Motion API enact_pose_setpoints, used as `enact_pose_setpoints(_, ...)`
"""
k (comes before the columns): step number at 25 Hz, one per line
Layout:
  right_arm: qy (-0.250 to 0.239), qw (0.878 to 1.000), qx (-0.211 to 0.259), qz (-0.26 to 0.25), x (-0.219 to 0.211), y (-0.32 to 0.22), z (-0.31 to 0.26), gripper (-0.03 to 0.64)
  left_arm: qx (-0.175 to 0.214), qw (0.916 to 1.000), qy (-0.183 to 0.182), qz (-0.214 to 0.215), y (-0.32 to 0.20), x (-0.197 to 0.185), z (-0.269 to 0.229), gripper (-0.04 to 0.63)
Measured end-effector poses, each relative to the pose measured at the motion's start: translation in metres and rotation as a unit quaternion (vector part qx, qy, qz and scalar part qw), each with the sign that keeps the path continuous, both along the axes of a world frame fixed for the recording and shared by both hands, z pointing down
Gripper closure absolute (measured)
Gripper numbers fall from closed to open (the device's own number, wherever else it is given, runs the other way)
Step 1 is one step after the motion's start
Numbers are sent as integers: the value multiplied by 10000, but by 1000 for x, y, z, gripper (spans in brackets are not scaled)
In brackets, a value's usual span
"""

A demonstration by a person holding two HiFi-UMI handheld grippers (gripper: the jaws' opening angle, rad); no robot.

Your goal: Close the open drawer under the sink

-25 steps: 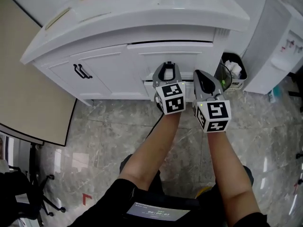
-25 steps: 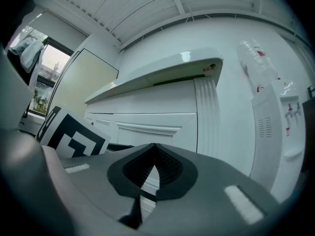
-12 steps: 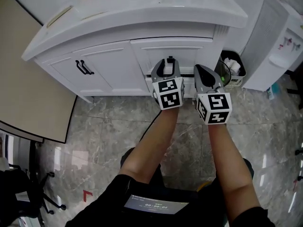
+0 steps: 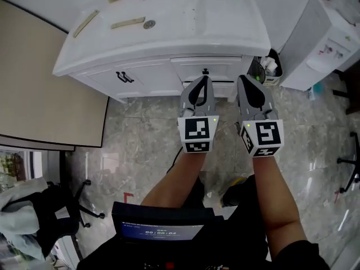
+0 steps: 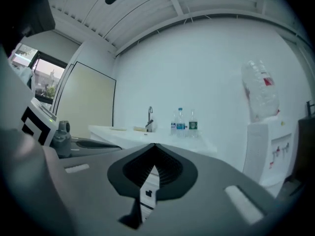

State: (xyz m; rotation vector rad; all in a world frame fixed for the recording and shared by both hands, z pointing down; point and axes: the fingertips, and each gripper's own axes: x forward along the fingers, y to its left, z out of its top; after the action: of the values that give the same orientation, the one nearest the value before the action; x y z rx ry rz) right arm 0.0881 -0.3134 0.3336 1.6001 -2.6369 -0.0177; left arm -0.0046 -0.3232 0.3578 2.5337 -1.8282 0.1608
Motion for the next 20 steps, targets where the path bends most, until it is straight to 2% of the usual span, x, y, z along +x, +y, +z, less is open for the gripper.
enact_pose_setpoints(5, -23, 9998, -120, -183, 4, 41, -162, 594, -44, 9991, 26, 430, 49, 6, -169, 595)
enact_pose_setpoints(8, -80, 9996, -131, -221, -3, 67, -224, 594, -83, 9982, 126, 588, 80, -2, -232, 595)
enact_pose_setpoints(12, -62, 9998, -164, -79, -13, 95, -249, 597, -87, 9981, 210, 579, 105, -16, -264, 595)
enact_pose_setpoints(20, 49, 9998, -188, -68, -41, 118, -258, 597, -39, 9966, 394, 727, 118, -40, -271, 595)
